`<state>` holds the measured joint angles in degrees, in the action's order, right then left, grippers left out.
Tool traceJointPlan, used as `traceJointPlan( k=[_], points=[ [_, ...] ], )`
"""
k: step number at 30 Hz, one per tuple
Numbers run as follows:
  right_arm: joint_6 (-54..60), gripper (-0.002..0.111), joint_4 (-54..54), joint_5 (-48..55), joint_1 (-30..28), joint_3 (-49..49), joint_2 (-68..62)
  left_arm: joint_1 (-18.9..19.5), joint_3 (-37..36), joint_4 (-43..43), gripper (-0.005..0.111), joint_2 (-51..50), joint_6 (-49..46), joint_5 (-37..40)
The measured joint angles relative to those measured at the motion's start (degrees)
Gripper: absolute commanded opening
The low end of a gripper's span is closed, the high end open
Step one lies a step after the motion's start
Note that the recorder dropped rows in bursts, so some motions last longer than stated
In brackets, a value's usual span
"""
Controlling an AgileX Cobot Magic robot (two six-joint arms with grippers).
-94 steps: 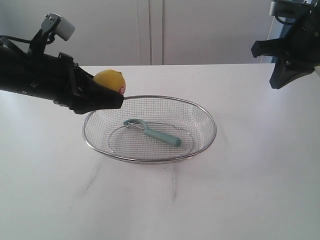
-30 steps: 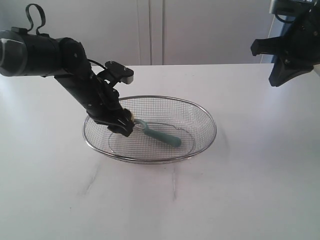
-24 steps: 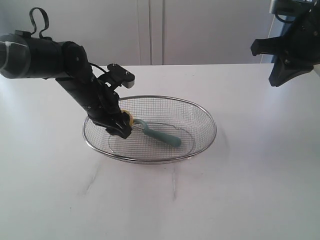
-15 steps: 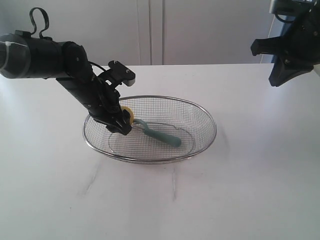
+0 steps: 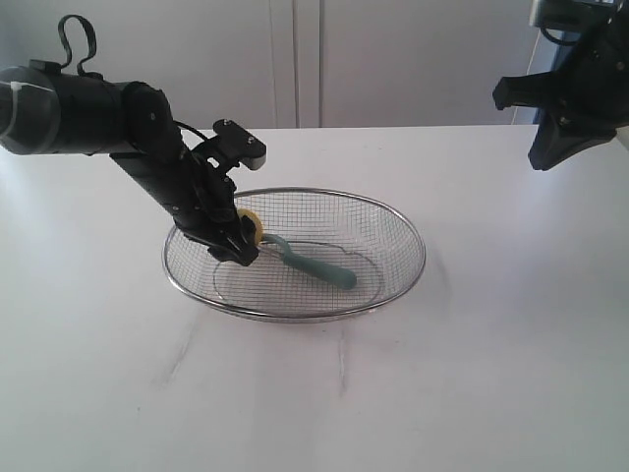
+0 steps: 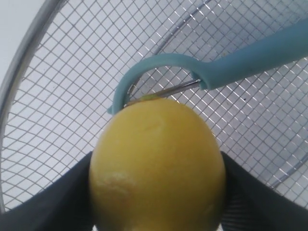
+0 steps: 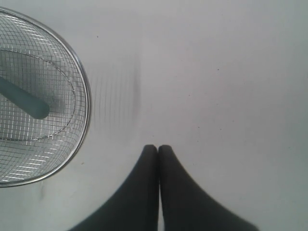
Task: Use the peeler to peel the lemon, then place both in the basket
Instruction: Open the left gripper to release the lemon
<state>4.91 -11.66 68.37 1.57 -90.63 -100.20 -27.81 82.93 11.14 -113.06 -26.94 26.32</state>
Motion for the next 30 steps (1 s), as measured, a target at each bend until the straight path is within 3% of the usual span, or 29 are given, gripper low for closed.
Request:
traceJointPlan(
  k=[5,21,25,30],
  points=[
    [0.00,0.000,0.00,0.00,0.00,0.00,0.00,0.00,0.00,0.00,0.075,0.00,0.00,0.11],
    [0.00,0.000,0.00,0.00,0.00,0.00,0.00,0.00,1.91,0.00,0.075,1.94,0.45,1.12],
    [0.00,0.000,0.00,-0.10,0.00,0.00,0.00,0.00,3.09,0.00,0.065,5.43,1.78,5.15],
    [0.00,0.000,0.00,-0.10,0.00,0.00,0.00,0.00,3.30,0.00,0.034,7.40,3.84,7.59]
  ],
)
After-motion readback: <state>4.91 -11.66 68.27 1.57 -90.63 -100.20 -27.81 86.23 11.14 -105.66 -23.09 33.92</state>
